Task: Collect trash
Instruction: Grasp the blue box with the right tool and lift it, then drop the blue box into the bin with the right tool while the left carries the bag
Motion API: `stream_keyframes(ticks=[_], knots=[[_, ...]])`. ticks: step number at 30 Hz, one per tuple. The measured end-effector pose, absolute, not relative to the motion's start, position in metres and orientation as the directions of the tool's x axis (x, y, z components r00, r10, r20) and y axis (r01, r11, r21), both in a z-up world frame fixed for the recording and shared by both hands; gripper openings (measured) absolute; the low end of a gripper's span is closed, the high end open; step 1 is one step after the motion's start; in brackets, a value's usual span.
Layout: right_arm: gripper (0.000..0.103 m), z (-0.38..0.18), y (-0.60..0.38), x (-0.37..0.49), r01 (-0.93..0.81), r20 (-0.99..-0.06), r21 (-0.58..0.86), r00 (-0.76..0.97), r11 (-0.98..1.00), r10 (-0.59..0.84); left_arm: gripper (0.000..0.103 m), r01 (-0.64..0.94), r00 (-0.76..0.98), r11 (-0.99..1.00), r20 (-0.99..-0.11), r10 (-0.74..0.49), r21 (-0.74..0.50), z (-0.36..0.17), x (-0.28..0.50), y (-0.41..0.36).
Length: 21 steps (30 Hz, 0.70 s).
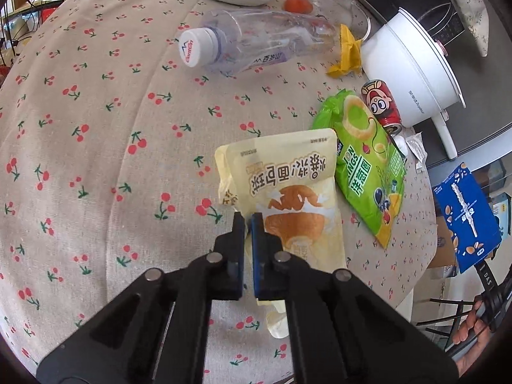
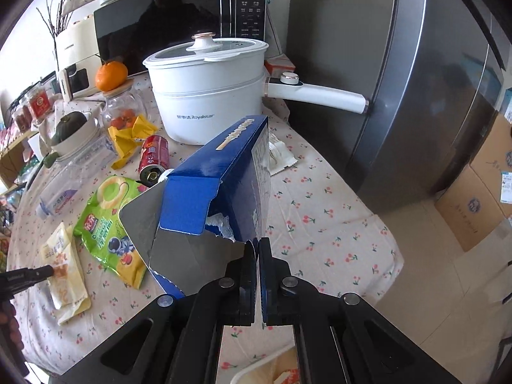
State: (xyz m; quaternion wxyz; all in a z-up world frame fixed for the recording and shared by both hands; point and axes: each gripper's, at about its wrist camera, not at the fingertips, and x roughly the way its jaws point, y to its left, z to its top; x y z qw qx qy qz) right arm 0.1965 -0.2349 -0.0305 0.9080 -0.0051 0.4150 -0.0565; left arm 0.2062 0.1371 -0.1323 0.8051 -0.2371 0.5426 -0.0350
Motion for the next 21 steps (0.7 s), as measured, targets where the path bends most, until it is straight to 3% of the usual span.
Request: stream_keyframes(ticks=[13, 21], knots=[[0.003, -0.007, -0.281, 0.125, 0.128, -0.744, 0.087, 0.667, 0.988, -0.021, 0.000, 0.007, 0.496, 0.912, -0.790, -0.360, -0.410, -0.077, 0.184, 0.100], [0.003, 0.010, -0.307, 0.081, 0.138, -0.735, 0.121, 0.678, 0.983, -0.004, 0.000, 0.197, 0.529, 0.889, -0.718, -0.451, -0.413, -0.032, 0.162, 0.053]])
